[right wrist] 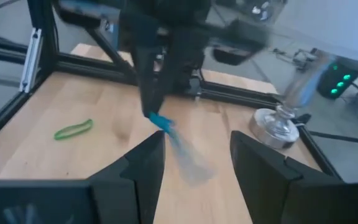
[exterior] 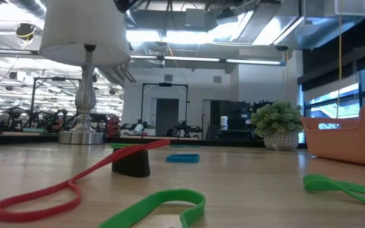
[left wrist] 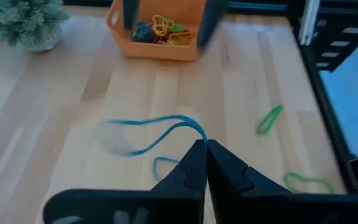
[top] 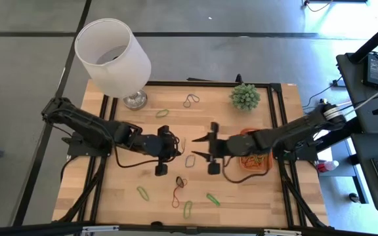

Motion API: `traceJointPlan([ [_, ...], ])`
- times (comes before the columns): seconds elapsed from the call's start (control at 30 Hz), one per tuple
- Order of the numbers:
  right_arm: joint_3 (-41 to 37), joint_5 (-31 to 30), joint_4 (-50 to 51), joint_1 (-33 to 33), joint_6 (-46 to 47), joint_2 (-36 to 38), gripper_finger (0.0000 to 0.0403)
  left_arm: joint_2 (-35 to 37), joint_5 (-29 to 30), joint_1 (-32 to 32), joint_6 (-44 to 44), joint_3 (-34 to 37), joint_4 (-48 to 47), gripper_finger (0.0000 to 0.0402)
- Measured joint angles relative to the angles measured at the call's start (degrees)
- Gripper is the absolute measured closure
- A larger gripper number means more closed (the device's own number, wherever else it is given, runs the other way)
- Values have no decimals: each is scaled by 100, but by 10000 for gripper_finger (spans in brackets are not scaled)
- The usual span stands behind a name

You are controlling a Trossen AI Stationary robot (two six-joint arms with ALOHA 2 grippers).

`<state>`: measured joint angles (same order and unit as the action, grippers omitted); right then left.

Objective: Pick and place rubber bands into bin
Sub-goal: Put the blue rubber band into the orange bin

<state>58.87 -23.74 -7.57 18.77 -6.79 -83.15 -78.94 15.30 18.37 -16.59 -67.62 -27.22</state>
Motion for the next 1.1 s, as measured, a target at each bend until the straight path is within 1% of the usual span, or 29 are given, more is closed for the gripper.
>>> traceJointPlan([
  [0.07,329,41,177,-29,-111,-292,218,0,-158,-60,78,-73,-13,399],
  [0.23,1230,43,1140,-43,-243,-908,218,0,-461,-237,297,-233,-29,399],
  [0.3,1525,43,1293,-70,-242,-1119,223,0,-615,-341,341,-315,-20,399],
  [0.43,1981,49,1501,-170,-223,-1429,248,9,-1041,-549,347,-414,-43,399],
  [0.53,2256,32,1915,-234,53,-1596,281,27,-1281,-651,347,-501,-192,398],
  [0.63,2429,23,2232,-305,337,-1699,327,46,-1378,-702,429,-628,-589,398],
  [0.73,2461,18,2244,-335,455,-1714,381,47,-1360,-711,609,-732,-863,398],
  [0.77,2461,16,2242,-337,473,-1714,391,47,-1362,-718,679,-741,-866,398],
  [0.97,2461,-57,2238,-327,525,-1714,398,48,-1354,-760,1032,-742,-894,396],
  [1.1,2461,-69,2261,-331,684,-1714,399,46,-1334,-919,1096,-742,-903,380],
])
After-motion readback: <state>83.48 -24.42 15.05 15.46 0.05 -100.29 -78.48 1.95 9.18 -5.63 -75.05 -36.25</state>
